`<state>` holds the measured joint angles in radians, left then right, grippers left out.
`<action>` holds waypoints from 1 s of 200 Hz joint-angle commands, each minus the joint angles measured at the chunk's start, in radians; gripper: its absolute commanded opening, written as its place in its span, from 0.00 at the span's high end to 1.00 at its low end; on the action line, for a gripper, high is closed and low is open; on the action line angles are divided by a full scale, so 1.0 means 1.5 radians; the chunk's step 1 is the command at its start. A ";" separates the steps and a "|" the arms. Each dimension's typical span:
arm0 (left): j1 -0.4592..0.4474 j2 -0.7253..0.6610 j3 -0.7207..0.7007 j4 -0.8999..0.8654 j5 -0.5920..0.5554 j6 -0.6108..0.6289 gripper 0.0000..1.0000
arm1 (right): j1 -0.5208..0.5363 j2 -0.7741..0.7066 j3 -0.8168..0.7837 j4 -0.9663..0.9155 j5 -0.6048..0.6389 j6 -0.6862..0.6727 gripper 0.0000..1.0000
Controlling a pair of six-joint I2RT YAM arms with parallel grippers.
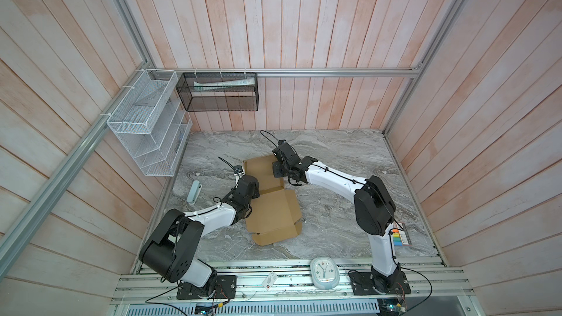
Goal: Assemble paper box
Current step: Fold the bottom flaps of a flat cardboard box at the center of the table.
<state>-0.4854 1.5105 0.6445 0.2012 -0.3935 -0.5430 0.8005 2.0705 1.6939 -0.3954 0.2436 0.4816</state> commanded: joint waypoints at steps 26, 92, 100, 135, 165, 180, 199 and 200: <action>0.007 -0.004 0.025 -0.084 -0.014 -0.012 1.00 | -0.015 0.019 0.030 -0.034 0.071 0.018 0.94; 0.009 0.012 0.063 -0.152 0.000 -0.043 1.00 | -0.016 0.018 0.002 -0.059 0.021 0.026 0.77; 0.009 0.011 0.063 -0.154 0.000 -0.043 1.00 | -0.016 0.014 -0.009 -0.054 0.015 0.027 0.76; 0.011 0.017 0.074 -0.161 0.001 -0.046 1.00 | -0.014 0.003 -0.043 -0.051 0.000 0.037 0.75; 0.011 0.020 0.081 -0.159 0.004 -0.048 1.00 | -0.006 0.002 -0.064 -0.050 -0.021 0.038 0.73; 0.011 0.022 0.082 -0.158 0.004 -0.049 1.00 | -0.001 0.001 -0.077 -0.044 -0.029 0.042 0.72; 0.011 0.026 0.082 -0.157 0.005 -0.049 1.00 | 0.003 -0.001 -0.089 -0.041 -0.035 0.052 0.71; 0.011 0.026 0.082 -0.157 0.005 -0.049 1.00 | 0.003 -0.001 -0.090 -0.041 -0.035 0.052 0.71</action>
<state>-0.4843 1.5372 0.7315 -0.0467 -0.3626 -0.5846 0.8028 2.0815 1.5955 -0.4160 0.1917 0.5316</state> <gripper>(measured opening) 0.082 0.283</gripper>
